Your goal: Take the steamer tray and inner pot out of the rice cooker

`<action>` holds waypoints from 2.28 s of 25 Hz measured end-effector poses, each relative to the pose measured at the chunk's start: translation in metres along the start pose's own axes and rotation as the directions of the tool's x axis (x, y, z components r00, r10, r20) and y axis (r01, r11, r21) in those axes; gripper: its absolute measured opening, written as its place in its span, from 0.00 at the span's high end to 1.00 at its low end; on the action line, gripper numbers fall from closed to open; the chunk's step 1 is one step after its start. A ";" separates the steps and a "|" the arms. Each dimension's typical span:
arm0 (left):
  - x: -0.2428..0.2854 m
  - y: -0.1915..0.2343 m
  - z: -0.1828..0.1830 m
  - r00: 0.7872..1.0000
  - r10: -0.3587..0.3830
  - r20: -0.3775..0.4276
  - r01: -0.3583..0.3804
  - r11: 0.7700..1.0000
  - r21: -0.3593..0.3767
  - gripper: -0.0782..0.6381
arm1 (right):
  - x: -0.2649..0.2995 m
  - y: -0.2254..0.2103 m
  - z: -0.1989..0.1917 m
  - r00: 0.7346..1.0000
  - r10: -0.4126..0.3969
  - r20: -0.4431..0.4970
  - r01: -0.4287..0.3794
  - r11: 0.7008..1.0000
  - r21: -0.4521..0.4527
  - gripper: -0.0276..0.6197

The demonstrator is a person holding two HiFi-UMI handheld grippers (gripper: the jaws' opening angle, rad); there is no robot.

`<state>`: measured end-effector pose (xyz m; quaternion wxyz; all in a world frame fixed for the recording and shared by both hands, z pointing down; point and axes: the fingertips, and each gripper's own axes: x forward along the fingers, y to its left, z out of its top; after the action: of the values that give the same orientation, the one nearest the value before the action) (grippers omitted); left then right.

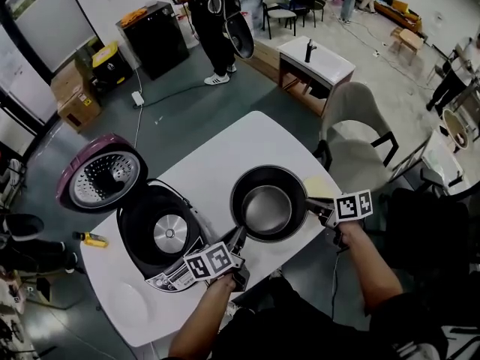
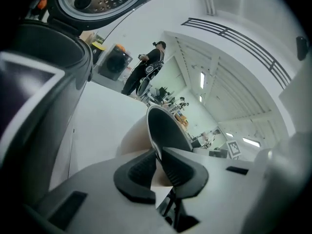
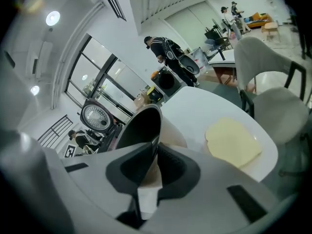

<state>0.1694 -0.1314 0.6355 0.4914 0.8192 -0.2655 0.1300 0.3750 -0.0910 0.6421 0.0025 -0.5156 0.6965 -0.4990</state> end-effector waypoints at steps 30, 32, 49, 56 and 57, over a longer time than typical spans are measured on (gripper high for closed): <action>-0.109 -0.076 0.076 0.946 0.027 0.324 -0.206 0.821 0.532 0.64 | -0.033 0.179 0.090 0.939 0.149 0.309 0.016 0.881 -0.473 0.78; -0.129 -0.078 0.095 0.924 0.028 0.381 -0.253 0.792 0.555 0.67 | -0.028 0.218 0.095 0.918 0.200 0.343 0.007 0.855 -0.519 0.80; -0.292 -0.023 0.148 0.694 0.190 0.695 -0.617 0.654 0.438 0.90 | 0.066 0.403 0.033 0.870 0.425 0.251 -0.032 0.556 -0.831 0.96; -0.345 0.016 0.149 0.626 0.250 0.739 -0.665 0.666 0.338 0.90 | 0.097 0.435 0.009 0.870 0.438 0.227 0.000 0.460 -0.888 0.96; -0.350 0.019 0.150 0.621 0.252 0.742 -0.668 0.665 0.334 0.90 | 0.099 0.438 0.007 0.871 0.441 0.217 -0.001 0.443 -0.896 0.96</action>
<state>-0.1372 -0.1617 0.4111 0.0394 0.8162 -0.5745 0.0464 0.0189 -0.1802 0.3832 -0.0435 -0.4390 0.8956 0.0569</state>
